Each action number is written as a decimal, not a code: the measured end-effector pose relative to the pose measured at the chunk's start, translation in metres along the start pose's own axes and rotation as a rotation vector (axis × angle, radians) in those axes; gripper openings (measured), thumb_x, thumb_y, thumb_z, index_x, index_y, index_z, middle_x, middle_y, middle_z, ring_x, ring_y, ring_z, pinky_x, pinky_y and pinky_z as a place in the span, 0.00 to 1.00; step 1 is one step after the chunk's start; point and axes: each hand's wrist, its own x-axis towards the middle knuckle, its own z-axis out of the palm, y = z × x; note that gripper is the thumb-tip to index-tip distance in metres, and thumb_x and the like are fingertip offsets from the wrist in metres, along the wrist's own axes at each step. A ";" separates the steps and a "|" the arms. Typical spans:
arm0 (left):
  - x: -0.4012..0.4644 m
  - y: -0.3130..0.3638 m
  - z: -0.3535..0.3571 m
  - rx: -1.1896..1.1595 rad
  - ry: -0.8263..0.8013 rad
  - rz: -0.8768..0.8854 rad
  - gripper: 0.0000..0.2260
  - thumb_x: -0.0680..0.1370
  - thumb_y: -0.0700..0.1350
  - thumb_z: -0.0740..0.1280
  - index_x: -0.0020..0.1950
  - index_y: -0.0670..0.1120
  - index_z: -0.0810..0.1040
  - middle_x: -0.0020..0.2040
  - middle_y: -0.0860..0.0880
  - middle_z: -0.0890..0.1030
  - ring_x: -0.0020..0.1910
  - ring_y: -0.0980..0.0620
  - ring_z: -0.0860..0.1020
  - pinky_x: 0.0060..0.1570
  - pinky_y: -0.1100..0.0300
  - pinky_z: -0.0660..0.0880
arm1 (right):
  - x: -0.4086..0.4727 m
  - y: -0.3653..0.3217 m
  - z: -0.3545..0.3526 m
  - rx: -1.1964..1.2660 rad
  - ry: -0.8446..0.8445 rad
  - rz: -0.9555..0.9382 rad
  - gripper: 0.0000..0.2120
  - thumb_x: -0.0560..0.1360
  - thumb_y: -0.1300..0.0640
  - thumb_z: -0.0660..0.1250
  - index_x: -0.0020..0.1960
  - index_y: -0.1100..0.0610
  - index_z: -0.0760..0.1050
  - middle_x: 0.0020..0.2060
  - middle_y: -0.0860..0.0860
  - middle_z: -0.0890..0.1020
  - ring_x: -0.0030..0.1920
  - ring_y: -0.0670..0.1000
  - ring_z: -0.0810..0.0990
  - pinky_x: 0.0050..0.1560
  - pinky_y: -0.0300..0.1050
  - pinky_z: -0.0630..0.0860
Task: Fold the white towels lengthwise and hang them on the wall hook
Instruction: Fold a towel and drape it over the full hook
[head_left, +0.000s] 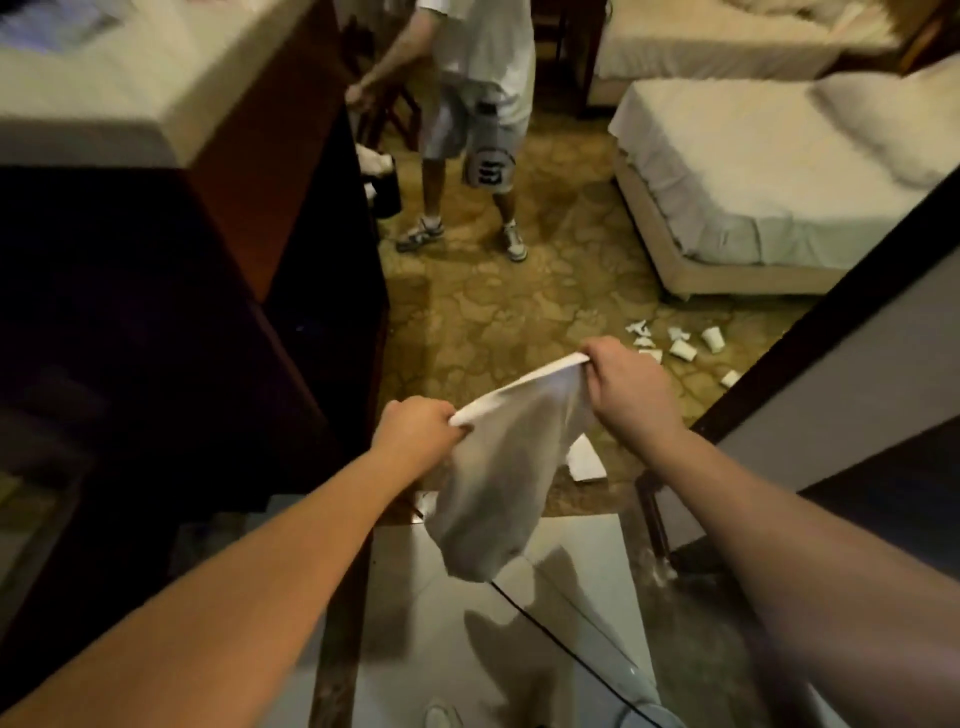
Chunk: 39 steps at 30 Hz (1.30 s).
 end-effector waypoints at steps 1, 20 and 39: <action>-0.021 -0.005 -0.015 0.026 0.020 -0.009 0.16 0.82 0.60 0.58 0.47 0.51 0.79 0.42 0.51 0.79 0.51 0.46 0.78 0.55 0.52 0.67 | -0.006 -0.008 -0.024 0.015 0.034 0.012 0.12 0.81 0.57 0.59 0.61 0.56 0.76 0.56 0.55 0.80 0.52 0.61 0.80 0.46 0.53 0.73; -0.469 0.004 -0.058 -0.219 0.191 -0.402 0.11 0.77 0.58 0.70 0.49 0.50 0.78 0.46 0.50 0.80 0.44 0.53 0.78 0.42 0.57 0.72 | -0.225 -0.078 -0.187 0.213 0.091 -0.207 0.15 0.83 0.54 0.56 0.67 0.47 0.75 0.63 0.50 0.80 0.61 0.56 0.78 0.55 0.47 0.72; -0.937 0.061 0.007 -1.516 1.168 -0.492 0.06 0.81 0.43 0.67 0.57 0.44 0.79 0.47 0.45 0.83 0.45 0.49 0.81 0.47 0.53 0.79 | -0.513 -0.281 -0.278 0.476 -0.398 -0.561 0.11 0.81 0.54 0.59 0.61 0.49 0.76 0.48 0.49 0.79 0.43 0.50 0.77 0.40 0.44 0.71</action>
